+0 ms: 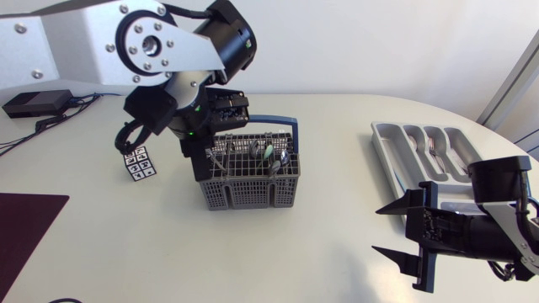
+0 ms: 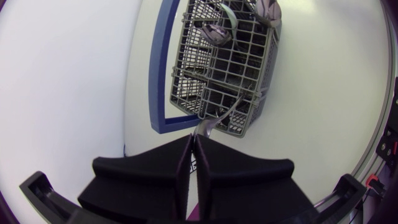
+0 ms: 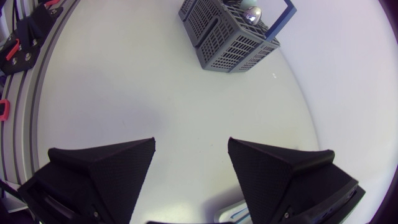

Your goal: Transfer all utensils from the basket to the drawer tray.

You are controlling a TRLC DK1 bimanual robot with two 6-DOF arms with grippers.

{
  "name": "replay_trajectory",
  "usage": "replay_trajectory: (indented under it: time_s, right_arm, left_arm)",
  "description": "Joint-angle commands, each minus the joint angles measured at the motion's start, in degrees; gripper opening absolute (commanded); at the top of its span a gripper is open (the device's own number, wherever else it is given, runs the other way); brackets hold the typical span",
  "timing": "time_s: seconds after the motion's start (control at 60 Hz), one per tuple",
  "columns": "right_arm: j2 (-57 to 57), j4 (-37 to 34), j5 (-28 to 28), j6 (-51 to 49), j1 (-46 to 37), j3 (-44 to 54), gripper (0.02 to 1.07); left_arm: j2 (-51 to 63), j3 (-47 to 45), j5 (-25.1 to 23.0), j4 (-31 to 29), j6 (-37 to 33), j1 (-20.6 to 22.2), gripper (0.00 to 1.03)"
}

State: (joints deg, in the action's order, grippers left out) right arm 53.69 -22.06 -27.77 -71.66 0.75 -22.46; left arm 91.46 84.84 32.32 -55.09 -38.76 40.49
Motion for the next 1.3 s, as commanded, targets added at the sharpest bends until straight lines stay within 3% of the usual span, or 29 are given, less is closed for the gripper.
replay_trajectory:
  time_s: [0.0, 0.233, 0.533, 0.667, 0.85, 1.283]
  right_arm:
    - [-0.4, -0.2, 0.4, 1.7, 0.6, 1.7, 0.86]
    - [-0.6, -0.2, 0.9, 2.1, 1.4, 1.7, 0.86]
    - [-1.7, 0.0, 1.3, 3.1, 2.6, 2.2, 0.86]
    - [-2.2, 0.1, 1.6, 3.5, 3.2, 2.4, 0.86]
    - [-3.9, 0.5, 2.8, 5.7, 5.8, 3.3, 0.86]
    - [-6.2, 0.7, 4.7, 8.5, 8.9, 3.7, 0.86]
  left_arm:
    - [1.1, 2.7, 1.9, -2.0, 3.3, 0.7, 0.04]
    - [1.2, 5.6, 2.0, -7.0, 7.4, 2.2, 0.04]
    - [-1.0, 3.6, 2.5, -8.5, 7.7, 3.1, 0.04]
    - [-3.4, 0.5, 3.5, -7.0, 6.4, 3.6, 0.04]
    - [-7.3, -5.1, 5.0, -0.7, 1.9, 4.6, 0.04]
    - [-10.2, -4.4, 5.9, 0.9, -0.2, 4.1, 0.04]
